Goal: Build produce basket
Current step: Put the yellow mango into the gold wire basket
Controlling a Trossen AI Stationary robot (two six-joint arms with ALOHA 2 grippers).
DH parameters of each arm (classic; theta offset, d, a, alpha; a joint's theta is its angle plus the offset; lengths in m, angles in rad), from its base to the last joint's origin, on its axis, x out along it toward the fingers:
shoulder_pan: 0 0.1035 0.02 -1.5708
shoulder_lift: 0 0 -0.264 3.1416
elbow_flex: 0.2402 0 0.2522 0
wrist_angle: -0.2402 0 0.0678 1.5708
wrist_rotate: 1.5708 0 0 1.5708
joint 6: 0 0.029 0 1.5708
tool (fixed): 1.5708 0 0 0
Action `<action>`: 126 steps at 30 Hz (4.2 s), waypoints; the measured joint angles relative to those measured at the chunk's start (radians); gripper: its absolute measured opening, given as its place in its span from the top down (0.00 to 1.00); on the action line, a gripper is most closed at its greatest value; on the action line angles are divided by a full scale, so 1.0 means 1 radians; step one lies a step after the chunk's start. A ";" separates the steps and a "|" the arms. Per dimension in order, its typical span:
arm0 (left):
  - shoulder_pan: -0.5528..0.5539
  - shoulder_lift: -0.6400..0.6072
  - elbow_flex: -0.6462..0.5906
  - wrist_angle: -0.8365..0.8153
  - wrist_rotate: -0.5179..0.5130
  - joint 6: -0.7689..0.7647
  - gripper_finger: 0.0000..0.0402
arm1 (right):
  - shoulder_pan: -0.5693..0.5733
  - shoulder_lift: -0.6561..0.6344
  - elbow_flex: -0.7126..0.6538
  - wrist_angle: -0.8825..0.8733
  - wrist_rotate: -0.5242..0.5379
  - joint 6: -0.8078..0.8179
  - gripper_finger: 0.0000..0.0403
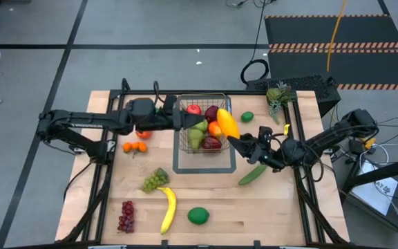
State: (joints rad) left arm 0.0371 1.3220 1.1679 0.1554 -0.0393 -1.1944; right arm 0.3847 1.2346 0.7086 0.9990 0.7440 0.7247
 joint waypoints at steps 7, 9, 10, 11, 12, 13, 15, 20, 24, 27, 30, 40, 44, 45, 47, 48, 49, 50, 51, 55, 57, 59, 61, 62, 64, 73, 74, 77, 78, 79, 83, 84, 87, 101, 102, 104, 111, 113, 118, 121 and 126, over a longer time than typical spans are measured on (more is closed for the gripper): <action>0.006 0.001 0.000 0.005 -0.048 0.162 0.09 | -0.065 0.000 0.000 -0.011 -0.081 0.109 0.41; 0.007 0.023 0.000 0.018 -0.061 0.182 0.07 | -0.078 0.000 0.000 -0.010 -0.099 0.109 0.41; 0.008 0.030 0.000 0.022 -0.063 0.182 0.06 | -0.085 0.000 0.000 -0.009 -0.112 0.107 0.41; 0.008 0.039 -0.001 0.023 -0.064 0.179 0.04 | -0.090 0.000 0.000 -0.010 -0.121 0.104 0.41; 0.008 0.055 -0.001 0.050 -0.066 0.171 0.02 | -0.094 0.000 0.000 -0.011 -0.122 0.104 0.41; 0.008 0.073 -0.001 0.097 -0.066 0.165 0.02 | -0.098 0.000 0.000 -0.013 -0.122 0.103 0.41; 0.008 0.100 0.000 0.160 -0.065 0.154 0.01 | -0.104 0.000 0.000 -0.016 -0.122 0.104 0.41; 0.002 0.162 0.000 0.291 -0.067 0.145 0.02 | -0.110 0.000 0.000 -0.035 -0.124 0.108 0.41; 0.002 0.182 0.000 0.293 -0.074 0.179 0.02 | -0.110 0.000 0.000 -0.046 -0.122 0.110 0.41; 0.002 0.195 0.001 0.305 -0.079 0.230 0.02 | -0.110 0.000 0.000 -0.070 -0.123 0.124 0.41; 0.002 0.198 0.000 0.302 -0.082 0.290 0.02 | -0.110 0.000 -0.001 -0.086 -0.122 0.128 0.41; 0.011 0.221 0.001 0.337 -0.043 0.369 0.02 | -0.110 0.000 0.000 -0.127 -0.120 0.127 0.41; 0.011 0.221 0.000 0.336 -0.038 0.402 0.02 | -0.110 0.000 0.000 -0.134 -0.120 0.127 0.41; 0.014 0.221 0.000 0.338 -0.036 0.404 0.02 | -0.110 0.000 0.000 -0.136 -0.120 0.127 0.41; 0.021 0.221 0.000 0.337 -0.024 0.401 0.02 | -0.110 0.000 0.000 -0.137 -0.119 0.127 0.41; 0.024 0.221 0.000 0.334 -0.016 0.398 0.03 | -0.110 0.000 0.000 -0.137 -0.119 0.127 0.41; 0.027 0.222 0.000 0.333 -0.009 0.397 0.04 | -0.110 0.000 0.000 -0.137 -0.119 0.127 0.41; 0.031 0.222 0.000 0.334 -0.001 0.397 0.06 | -0.110 0.000 0.000 -0.137 -0.119 0.127 0.41; 0.033 0.221 0.000 0.336 0.008 0.399 0.09 | -0.110 0.000 0.000 -0.137 -0.118 0.125 0.41; 0.042 0.221 0.000 0.337 0.033 0.399 0.22 | -0.110 0.000 0.000 -0.140 -0.117 0.120 0.41; 0.042 0.221 0.000 0.339 0.033 0.400 0.28 | -0.111 0.000 0.000 -0.142 -0.116 0.120 0.41; 0.042 0.221 0.000 0.340 0.033 0.404 0.34 | -0.111 0.000 0.000 -0.142 -0.116 0.120 0.41; 0.042 0.221 0.000 0.342 0.036 0.406 0.38 | -0.111 0.000 0.000 -0.142 -0.116 0.117 0.41; 0.042 0.221 0.000 0.344 0.039 0.408 0.39 | -0.111 0.000 0.000 -0.140 -0.116 0.106 0.41; 0.042 0.221 0.000 0.348 0.040 0.414 0.40 | -0.110 0.000 0.000 -0.134 -0.117 0.074 0.40; 0.048 0.221 0.000 0.371 0.043 0.403 0.33 | -0.104 0.000 0.001 -0.118 -0.122 0.049 0.17; 0.050 0.221 0.000 0.371 0.043 0.400 0.34 | -0.101 0.000 0.001 -0.115 -0.123 0.056 0.14; 0.064 0.216 0.000 0.370 0.043 0.399 0.36 | -0.088 0.000 0.001 -0.116 -0.168 0.075 0.06; 0.068 0.209 0.000 0.367 0.043 0.398 0.37 | -0.082 0.000 0.001 -0.121 -0.180 0.075 0.04; 0.072 0.204 0.000 0.371 0.042 0.399 0.38 | -0.076 0.000 0.001 -0.126 -0.187 0.076 0.03; 0.100 0.179 0.000 0.368 0.057 0.413 0.39 | -0.061 0.000 0.001 -0.125 -0.192 0.082 0.02; 0.108 0.177 0.000 0.371 0.066 0.415 0.38 | -0.057 0.000 0.001 -0.126 -0.194 0.095 0.02; 0.137 0.163 0.000 0.364 0.096 0.413 0.36 | -0.044 0.000 0.001 -0.128 -0.198 0.142 0.02; 0.256 0.100 0.002 0.316 0.162 0.407 0.39 | -0.087 -0.081 0.001 -0.229 -0.347 -0.007 0.03; 0.257 0.093 0.003 0.312 0.162 0.424 0.40 | -0.096 -0.102 0.001 -0.270 -0.367 -0.021 0.03; 0.261 0.082 0.003 0.276 0.152 0.443 0.40 | -0.120 -0.147 0.001 -0.349 -0.409 -0.033 0.03; 0.258 0.081 0.040 0.106 0.113 0.469 0.37 | -0.206 -0.324 0.000 -0.607 -0.436 -0.123 0.03; 0.252 0.081 0.070 -0.028 0.079 0.508 0.37 | -0.232 -0.368 0.000 -0.650 -0.436 -0.163 0.03; 0.255 0.082 0.094 -0.299 -0.011 0.543 0.37 | -0.291 -0.458 0.000 -0.725 -0.436 -0.245 0.03; 0.267 0.084 0.094 -0.414 -0.032 0.527 0.37 | -0.318 -0.503 0.000 -0.768 -0.436 -0.275 0.03; 0.269 0.123 0.094 -0.572 -0.105 0.496 0.37 | -0.340 -0.561 0.000 -0.850 -0.439 -0.270 0.03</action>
State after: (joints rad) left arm 0.3060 1.4451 1.2619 -0.4169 -0.1443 -0.6985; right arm 0.0448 0.6732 0.7090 0.1492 0.3050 0.4543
